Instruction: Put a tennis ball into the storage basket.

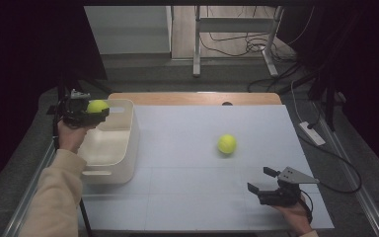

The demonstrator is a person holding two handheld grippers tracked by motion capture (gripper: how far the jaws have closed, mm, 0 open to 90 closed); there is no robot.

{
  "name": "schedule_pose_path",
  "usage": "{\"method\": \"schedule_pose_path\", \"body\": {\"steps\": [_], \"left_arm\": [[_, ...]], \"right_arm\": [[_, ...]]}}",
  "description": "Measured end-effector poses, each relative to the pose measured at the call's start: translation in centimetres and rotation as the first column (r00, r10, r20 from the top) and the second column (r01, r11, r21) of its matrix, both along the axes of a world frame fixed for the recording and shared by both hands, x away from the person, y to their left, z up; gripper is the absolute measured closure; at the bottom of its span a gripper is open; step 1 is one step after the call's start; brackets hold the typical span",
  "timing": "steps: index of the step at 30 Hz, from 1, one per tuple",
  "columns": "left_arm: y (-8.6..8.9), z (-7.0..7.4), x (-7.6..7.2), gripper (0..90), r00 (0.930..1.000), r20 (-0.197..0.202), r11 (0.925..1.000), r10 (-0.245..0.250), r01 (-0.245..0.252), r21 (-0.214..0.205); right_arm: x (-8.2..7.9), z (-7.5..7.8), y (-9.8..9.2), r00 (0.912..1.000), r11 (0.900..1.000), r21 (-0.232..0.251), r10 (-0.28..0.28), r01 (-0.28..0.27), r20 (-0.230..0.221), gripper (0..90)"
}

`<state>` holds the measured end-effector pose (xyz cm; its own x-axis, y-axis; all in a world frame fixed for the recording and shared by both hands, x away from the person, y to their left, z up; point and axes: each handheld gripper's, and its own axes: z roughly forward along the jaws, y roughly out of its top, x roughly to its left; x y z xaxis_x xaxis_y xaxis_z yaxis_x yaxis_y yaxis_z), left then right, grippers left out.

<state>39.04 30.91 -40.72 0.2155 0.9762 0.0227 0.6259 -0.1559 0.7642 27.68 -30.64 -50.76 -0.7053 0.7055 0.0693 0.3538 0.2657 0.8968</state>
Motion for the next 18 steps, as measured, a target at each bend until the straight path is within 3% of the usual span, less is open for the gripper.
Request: {"method": "schedule_pose_path", "body": {"steps": [18], "left_arm": [[0.2, -1.1, 0.7, 26.4, 0.9973, -0.072, 0.9995, -0.010, 0.012, 0.028]], "right_arm": [[0.0, 0.0, 0.0, 1.0000, 1.0000, -0.002, 0.001, -0.001, -0.001, 10.6]]}}
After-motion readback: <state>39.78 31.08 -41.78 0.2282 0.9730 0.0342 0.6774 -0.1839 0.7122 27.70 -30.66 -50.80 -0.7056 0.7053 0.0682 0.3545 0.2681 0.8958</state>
